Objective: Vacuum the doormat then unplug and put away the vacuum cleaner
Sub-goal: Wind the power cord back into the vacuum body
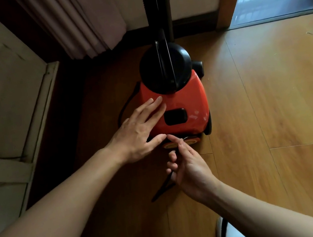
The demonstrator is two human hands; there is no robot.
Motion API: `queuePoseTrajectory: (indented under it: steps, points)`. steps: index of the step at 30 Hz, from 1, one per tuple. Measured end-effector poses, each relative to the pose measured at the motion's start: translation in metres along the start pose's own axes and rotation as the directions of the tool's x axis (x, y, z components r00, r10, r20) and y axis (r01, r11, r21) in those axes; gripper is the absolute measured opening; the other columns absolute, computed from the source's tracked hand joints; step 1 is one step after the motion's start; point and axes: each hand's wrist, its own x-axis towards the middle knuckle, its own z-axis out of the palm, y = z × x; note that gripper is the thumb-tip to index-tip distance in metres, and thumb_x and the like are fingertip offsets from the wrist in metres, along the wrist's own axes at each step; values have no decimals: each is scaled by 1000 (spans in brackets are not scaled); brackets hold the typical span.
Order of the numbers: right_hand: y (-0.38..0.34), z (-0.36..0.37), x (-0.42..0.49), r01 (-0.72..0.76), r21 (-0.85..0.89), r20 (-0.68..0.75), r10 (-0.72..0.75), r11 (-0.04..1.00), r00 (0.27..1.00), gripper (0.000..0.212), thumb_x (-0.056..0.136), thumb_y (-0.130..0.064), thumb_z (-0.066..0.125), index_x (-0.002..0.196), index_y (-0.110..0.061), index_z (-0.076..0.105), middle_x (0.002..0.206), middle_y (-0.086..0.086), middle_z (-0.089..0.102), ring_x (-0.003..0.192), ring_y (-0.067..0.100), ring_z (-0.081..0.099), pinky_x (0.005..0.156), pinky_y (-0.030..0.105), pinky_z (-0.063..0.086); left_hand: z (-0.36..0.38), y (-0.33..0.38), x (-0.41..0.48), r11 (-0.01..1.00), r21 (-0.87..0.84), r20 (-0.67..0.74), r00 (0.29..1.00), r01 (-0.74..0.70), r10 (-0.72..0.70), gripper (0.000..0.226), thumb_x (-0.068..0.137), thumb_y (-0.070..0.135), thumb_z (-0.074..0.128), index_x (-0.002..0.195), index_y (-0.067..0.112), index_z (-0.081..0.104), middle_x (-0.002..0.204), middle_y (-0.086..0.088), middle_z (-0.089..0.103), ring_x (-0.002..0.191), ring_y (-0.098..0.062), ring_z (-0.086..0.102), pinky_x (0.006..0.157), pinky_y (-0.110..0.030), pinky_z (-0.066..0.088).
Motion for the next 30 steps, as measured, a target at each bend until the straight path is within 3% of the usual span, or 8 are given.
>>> queuePoseTrajectory:
  steps: [4, 8, 13, 16, 20, 24, 30]
  points:
    - [15, 22, 16, 35, -8, 5, -34, 999, 999, 34, 111, -29, 34, 107, -8, 60, 68, 1, 59, 58, 11, 49, 56, 27, 35, 5, 4, 0, 1000, -7, -22, 1000, 14, -14, 84, 89, 64, 36, 158, 30, 4, 162, 21, -13, 148, 0, -15, 116, -56, 31]
    - [31, 26, 32, 125, -201, 13, -125, 972, 992, 38, 113, -19, 29, 90, -2, 55, 58, 2, 60, 48, 12, 53, 46, 22, 42, 8, 7, 0, 999, -16, -22, 999, 28, -28, 88, 90, 60, 49, 158, 30, 1, 162, 20, -15, 149, -2, -16, 116, -56, 31]
    - [33, 9, 47, 101, -558, 108, -48, 824, 993, 68, 110, -46, 19, 83, 2, 59, 53, 9, 50, 40, 15, 43, 41, 22, 35, 15, 3, 0, 997, 70, -40, 999, 16, -13, 104, 84, 51, 66, 158, 28, -4, 163, 15, -16, 150, -8, -15, 114, -51, 33]
    - [34, -5, 56, 133, -636, 128, -66, 760, 990, 67, 108, -46, 24, 68, -2, 55, 49, 4, 50, 37, 12, 42, 40, 21, 34, 21, 2, 0, 997, 75, -52, 999, 12, -9, 110, 82, 48, 70, 157, 27, -7, 163, 13, -18, 150, -9, -18, 111, -55, 37]
    - [30, -12, 63, 111, -705, 104, -52, 701, 993, 66, 111, -39, 29, 61, -4, 54, 42, -1, 48, 34, 11, 39, 40, 20, 33, 24, -3, 2, 996, 91, -65, 998, -10, 16, 115, 78, 46, 74, 157, 26, -8, 164, 11, -16, 151, -11, -16, 108, -58, 40]
    - [29, -19, 68, 65, -751, 60, -30, 657, 998, 67, 109, -41, 38, 55, -6, 57, 44, 9, 47, 36, 16, 40, 42, 21, 33, 26, -4, 2, 992, 127, -92, 995, -24, 36, 120, 74, 50, 78, 157, 24, -5, 165, 7, -11, 152, -13, -12, 108, -52, 42]
    - [18, -39, 69, 27, -767, 44, 11, 641, 999, 42, 104, -36, 54, 73, -10, 67, 51, -2, 51, 42, 12, 44, 43, 21, 37, 30, 0, 4, 986, 166, -126, 992, 4, 18, 124, 70, 49, 82, 157, 23, -2, 166, 5, -6, 153, -15, -7, 106, -48, 43]
